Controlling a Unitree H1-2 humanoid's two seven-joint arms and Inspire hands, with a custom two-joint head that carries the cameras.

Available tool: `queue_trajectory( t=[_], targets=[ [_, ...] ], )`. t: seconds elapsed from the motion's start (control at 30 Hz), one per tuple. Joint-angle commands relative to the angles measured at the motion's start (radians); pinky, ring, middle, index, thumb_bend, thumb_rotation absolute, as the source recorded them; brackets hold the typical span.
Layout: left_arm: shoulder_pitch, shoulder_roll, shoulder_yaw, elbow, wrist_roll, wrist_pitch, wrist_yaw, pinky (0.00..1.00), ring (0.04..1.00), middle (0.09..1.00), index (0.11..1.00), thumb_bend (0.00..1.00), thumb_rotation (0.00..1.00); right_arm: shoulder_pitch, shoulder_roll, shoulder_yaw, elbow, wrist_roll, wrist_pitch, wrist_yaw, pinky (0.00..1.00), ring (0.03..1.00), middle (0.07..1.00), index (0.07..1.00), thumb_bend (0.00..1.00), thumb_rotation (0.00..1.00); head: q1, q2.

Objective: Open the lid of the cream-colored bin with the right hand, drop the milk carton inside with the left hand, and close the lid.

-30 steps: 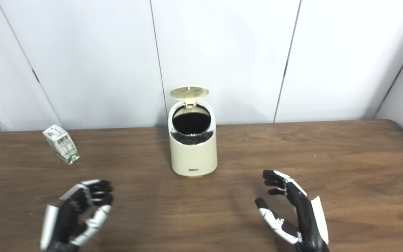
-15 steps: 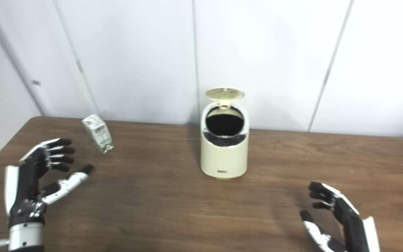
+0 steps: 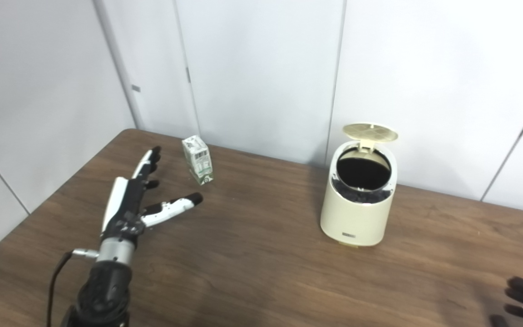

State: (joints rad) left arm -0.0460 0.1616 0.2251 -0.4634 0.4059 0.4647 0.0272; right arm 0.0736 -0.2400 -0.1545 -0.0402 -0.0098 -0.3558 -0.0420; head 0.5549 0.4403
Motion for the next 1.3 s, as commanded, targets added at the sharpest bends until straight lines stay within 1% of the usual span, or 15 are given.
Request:
queue_trajectory(
  t=[0.0,0.1,0.17,0.23,0.3,0.4,0.53,0.6,0.67,0.73,0.83,0.93,1.03,1.13,1.27],
  targets=[
    [-0.052,0.024,0.005,0.010,0.009,0.003,0.004,0.89,0.991,0.998,1.000,1.00,0.39,0.005,-0.007,-0.007,0.060,0.035,-0.041,0.014,0.63,0.728,0.748,0.724,0.21,0.40,0.017,-0.003],
    [-0.078,0.030,0.010,0.050,0.002,0.002,0.014,0.89,1.000,1.000,1.000,1.00,0.40,-0.006,-0.011,-0.013,0.078,0.059,-0.047,0.029,0.65,0.742,0.759,0.727,0.21,0.43,0.052,-0.015],
    [-0.098,0.038,0.017,0.084,-0.005,0.001,0.022,0.87,0.998,1.000,1.000,1.00,0.40,-0.013,-0.012,-0.018,0.094,0.068,-0.057,0.036,0.64,0.738,0.761,0.727,0.20,0.36,0.065,-0.018],
    [-0.121,0.045,0.014,0.129,0.029,0.003,0.017,0.82,0.969,1.000,1.000,1.00,0.41,-0.022,-0.016,-0.021,0.113,0.077,-0.066,0.045,0.63,0.732,0.760,0.725,0.20,0.32,0.086,-0.026],
    [-0.142,0.056,0.003,0.181,0.069,0.005,0.003,0.74,0.916,0.982,1.000,1.00,0.42,-0.027,-0.019,-0.021,0.119,0.079,-0.061,0.051,0.62,0.733,0.762,0.725,0.20,0.32,0.096,-0.030],
    [-0.175,0.059,-0.005,0.242,0.122,0.005,-0.017,0.67,0.862,0.948,0.995,1.00,0.41,-0.033,-0.020,-0.022,0.129,0.071,-0.055,0.051,0.63,0.735,0.762,0.721,0.20,0.33,0.104,-0.038],
    [-0.219,0.040,0.018,0.276,0.188,0.005,-0.052,0.64,0.847,0.942,0.984,1.00,0.42,-0.040,-0.019,-0.026,0.152,0.069,-0.072,0.052,0.63,0.728,0.755,0.716,0.20,0.32,0.109,-0.044],
    [-0.231,0.044,0.023,0.287,0.186,0.005,-0.049,0.62,0.832,0.929,0.975,1.00,0.42,-0.041,-0.019,-0.028,0.159,0.070,-0.079,0.052,0.62,0.721,0.750,0.714,0.20,0.32,0.109,-0.044],
    [-0.234,0.055,0.019,0.301,0.166,0.002,-0.020,0.60,0.812,0.908,0.963,1.00,0.40,-0.040,-0.017,-0.028,0.159,0.072,-0.082,0.054,0.62,0.722,0.750,0.714,0.20,0.32,0.108,-0.051],
    [-0.234,0.062,0.020,0.316,0.154,-0.001,0.005,0.60,0.800,0.884,0.946,1.00,0.37,-0.040,-0.016,-0.028,0.159,0.073,-0.080,0.055,0.62,0.721,0.748,0.713,0.20,0.33,0.108,-0.053],
    [-0.233,0.074,0.013,0.329,0.152,-0.004,0.027,0.62,0.815,0.897,0.949,1.00,0.37,-0.037,-0.013,-0.030,0.149,0.076,-0.057,0.053,0.63,0.727,0.750,0.711,0.21,0.34,0.108,-0.056],
    [-0.243,0.074,0.016,0.341,0.159,0.004,0.033,0.64,0.836,0.921,0.964,1.00,0.39,-0.037,-0.012,-0.029,0.148,0.077,-0.055,0.054,0.63,0.728,0.749,0.711,0.21,0.32,0.102,-0.063],
    [-0.269,0.062,0.046,0.369,0.140,0.004,0.031,0.69,0.874,0.948,0.987,1.00,0.38,-0.039,-0.012,-0.029,0.157,0.081,-0.058,0.056,0.64,0.731,0.750,0.712,0.21,0.32,0.100,-0.070],
    [-0.302,0.050,0.076,0.410,0.136,0.005,0.038,0.71,0.883,0.953,0.989,1.00,0.36,-0.041,-0.013,-0.029,0.168,0.077,-0.065,0.055,0.63,0.728,0.749,0.712,0.22,0.33,0.098,-0.076],
    [-0.330,0.052,0.091,0.454,0.145,0.005,0.038,0.63,0.834,0.920,0.955,0.99,0.34,-0.041,-0.009,-0.029,0.169,0.074,-0.073,0.053,0.62,0.720,0.745,0.711,0.22,0.32,0.085,-0.078]
  ],
)
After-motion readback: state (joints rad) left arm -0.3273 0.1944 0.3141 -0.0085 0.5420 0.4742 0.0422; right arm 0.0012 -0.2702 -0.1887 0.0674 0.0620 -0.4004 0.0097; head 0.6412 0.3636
